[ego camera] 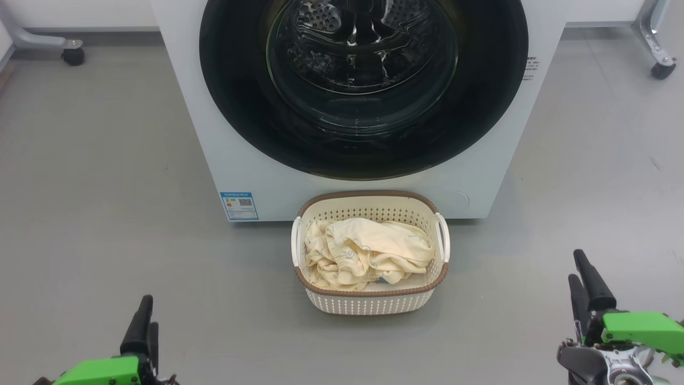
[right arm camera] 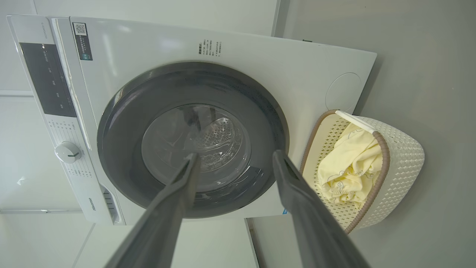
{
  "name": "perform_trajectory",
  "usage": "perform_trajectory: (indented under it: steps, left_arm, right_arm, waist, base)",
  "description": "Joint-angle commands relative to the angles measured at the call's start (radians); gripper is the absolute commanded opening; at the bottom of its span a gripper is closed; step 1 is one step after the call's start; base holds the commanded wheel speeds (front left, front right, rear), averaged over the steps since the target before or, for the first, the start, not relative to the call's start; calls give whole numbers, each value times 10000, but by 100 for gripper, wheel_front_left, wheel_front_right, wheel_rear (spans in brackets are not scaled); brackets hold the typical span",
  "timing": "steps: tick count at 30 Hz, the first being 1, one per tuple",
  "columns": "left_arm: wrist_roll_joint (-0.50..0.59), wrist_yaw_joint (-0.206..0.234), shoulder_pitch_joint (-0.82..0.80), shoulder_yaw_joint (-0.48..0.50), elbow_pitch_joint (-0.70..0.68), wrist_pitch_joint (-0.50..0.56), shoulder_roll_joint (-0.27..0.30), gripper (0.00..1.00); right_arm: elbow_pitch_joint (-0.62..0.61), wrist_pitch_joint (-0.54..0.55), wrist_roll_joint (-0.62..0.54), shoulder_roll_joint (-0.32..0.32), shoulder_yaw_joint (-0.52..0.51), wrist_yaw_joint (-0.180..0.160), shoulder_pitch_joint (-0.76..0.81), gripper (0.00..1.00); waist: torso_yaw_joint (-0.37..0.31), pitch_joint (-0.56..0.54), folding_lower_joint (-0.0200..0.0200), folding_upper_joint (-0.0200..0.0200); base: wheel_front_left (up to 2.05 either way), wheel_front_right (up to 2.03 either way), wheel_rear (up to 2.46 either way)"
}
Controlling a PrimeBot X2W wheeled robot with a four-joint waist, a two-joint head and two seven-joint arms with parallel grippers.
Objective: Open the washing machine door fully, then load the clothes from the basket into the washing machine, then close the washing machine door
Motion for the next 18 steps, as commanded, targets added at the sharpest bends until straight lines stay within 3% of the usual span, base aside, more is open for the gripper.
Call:
perform_trajectory:
  steps: [1, 18]
  left_arm:
    - [163, -25, -482, 186, -402, -88, 99, 100]
    - [1498, -36, -622, 303, -1112, -576, 114, 100]
  right_arm:
    - [-419, -86, -144, -176, -1, 12, -580, 100]
    - [-1045, -586, -2080, -209, 163, 17, -936, 100]
  waist:
    - [2, -1, 0, -1]
    - [36, -66, 0, -1]
  base:
    - [0, 0, 0]
    - [0, 0, 0]
